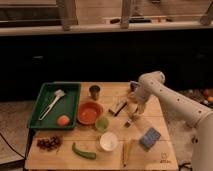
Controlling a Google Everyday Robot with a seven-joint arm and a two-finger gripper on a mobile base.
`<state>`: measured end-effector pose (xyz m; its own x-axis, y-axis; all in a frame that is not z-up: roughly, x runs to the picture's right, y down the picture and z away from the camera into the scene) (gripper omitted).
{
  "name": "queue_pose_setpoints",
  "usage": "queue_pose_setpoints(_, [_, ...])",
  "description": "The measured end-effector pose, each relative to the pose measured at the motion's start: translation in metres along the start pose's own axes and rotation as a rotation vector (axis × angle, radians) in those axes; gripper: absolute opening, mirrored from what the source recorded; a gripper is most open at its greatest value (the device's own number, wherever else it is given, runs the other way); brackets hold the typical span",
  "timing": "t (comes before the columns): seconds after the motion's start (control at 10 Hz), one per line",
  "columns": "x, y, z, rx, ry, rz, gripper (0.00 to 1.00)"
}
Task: Wipe table surface with eraser
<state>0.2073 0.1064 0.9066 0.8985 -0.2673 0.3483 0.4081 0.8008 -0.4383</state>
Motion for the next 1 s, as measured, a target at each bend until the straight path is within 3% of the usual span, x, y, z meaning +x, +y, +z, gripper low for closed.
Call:
queue_pose_setpoints(0.3, [-0.007,-0.004,0.002,-0.002,-0.023,-0.029,0.80])
queue_pose_setpoints(1.0, [-0.047,-0.023,-0.003,0.007,-0.170,-0.187,0.80])
